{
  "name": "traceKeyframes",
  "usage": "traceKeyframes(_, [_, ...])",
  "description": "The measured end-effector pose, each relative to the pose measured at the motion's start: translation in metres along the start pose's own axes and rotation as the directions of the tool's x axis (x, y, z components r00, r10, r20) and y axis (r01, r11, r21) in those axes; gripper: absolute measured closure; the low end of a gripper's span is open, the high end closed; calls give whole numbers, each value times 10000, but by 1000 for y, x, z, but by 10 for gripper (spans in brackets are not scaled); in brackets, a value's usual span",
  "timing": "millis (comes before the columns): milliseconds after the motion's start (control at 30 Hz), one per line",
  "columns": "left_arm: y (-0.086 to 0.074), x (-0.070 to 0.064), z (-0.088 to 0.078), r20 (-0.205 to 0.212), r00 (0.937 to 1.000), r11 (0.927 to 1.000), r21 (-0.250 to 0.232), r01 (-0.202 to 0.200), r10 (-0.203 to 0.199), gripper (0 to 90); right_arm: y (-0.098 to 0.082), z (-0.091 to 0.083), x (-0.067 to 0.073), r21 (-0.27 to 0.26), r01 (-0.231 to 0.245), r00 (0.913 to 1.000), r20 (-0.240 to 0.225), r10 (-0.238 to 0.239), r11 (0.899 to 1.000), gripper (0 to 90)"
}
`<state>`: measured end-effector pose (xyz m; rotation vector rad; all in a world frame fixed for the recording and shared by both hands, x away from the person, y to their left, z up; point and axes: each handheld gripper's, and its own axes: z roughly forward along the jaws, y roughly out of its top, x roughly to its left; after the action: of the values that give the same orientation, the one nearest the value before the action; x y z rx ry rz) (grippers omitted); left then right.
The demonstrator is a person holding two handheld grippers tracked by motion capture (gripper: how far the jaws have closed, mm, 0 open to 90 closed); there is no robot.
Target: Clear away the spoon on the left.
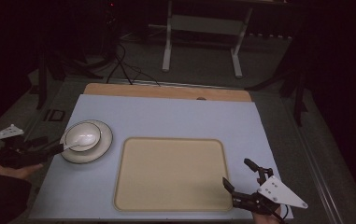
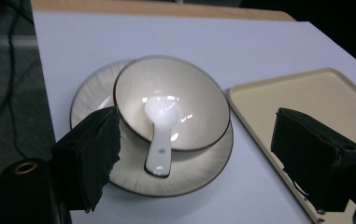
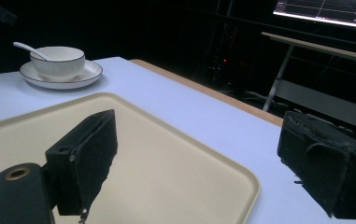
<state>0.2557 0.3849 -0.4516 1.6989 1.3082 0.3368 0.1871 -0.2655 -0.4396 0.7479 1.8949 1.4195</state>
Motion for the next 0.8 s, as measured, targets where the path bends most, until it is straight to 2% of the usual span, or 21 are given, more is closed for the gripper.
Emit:
traceKeyframes(133, [-4,8,8,-507,9977,9982,374,462,-442,177,0,1,0,39,7,10000,21,-7,10000,120])
traceKeyframes(200, [-5,13,11,-474,9951,9952,425,883,-863,188,0,0,0,25,-22,10000,50,21,10000,120])
traceKeyframes(367, [-9,26,19,-102,9794,9735,1084,2016,-2017,209,-1,1,-1,83,-89,9999,63,89,9999,120])
traceKeyframes(433, [-11,30,22,-165,9725,9656,1162,2327,-2324,231,-1,1,-1,113,-85,9999,64,85,9999,120])
traceKeyframes(500, [-13,33,23,54,9645,9574,1230,2613,-2639,251,-1,1,-1,135,-89,9999,54,88,9999,120])
traceKeyframes(567, [-16,37,26,199,9570,9497,1309,2845,-2894,292,-1,2,-1,152,-113,9999,38,113,9998,120])
traceKeyframes(633, [-17,39,28,258,9535,9457,1389,2940,-3002,324,-1,2,-1,173,-117,9999,38,117,9998,120])
traceKeyframes(667, [-18,40,29,393,9484,9410,1436,3064,-3148,344,-1,2,-2,180,-120,9999,31,120,9998,120])
traceKeyframes(733, [-18,41,31,487,9459,9386,1500,3105,-3207,379,-2,2,-2,192,-108,9999,39,107,9998,121])
traceKeyframes(800, [-18,41,33,543,9479,9398,1596,3021,-3139,407,-2,2,-2,218,-118,9999,48,117,9997,121])
